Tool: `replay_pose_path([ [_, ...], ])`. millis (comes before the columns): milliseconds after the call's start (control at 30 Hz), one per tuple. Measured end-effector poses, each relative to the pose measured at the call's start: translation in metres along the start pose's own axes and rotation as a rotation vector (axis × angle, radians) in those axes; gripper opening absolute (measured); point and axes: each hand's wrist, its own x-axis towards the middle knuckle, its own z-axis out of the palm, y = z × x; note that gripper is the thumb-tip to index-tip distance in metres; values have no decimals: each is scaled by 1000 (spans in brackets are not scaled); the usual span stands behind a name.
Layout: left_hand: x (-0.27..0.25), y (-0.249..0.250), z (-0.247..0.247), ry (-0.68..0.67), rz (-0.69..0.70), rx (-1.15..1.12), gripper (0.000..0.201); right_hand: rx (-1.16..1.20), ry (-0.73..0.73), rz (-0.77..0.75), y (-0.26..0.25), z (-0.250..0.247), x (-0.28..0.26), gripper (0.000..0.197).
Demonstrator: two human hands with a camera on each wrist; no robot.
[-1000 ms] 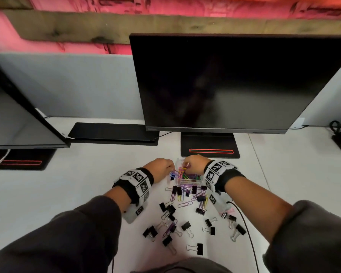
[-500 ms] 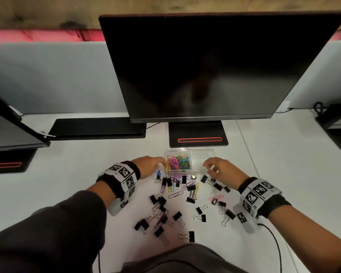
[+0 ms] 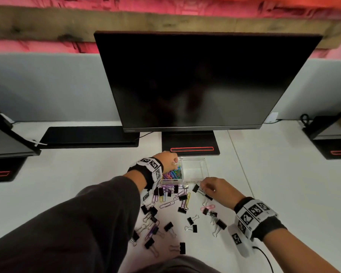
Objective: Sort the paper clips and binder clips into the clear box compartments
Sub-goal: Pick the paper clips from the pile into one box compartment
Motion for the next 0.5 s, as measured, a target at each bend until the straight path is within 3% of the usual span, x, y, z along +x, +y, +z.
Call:
replay_pose_path([
  [133,-7,-5,-1,73,37,-141,34,-17,-30,2,4,10,1,22],
  [200,-14,-12,-1,175,47,-180,31,-32,-30,-17,3,16,2,24],
  [267,-21,-25,2,337,7,-214,29,-74,-20,-50,0,23,5,26],
  [333,-23,-45,12,411,-89,-222,31,-170,-34,-91,-4,30,7,31],
  [500,-28,-75,59,135,-246,-51,38,-409,-105,-181,-20,50,9,43],
])
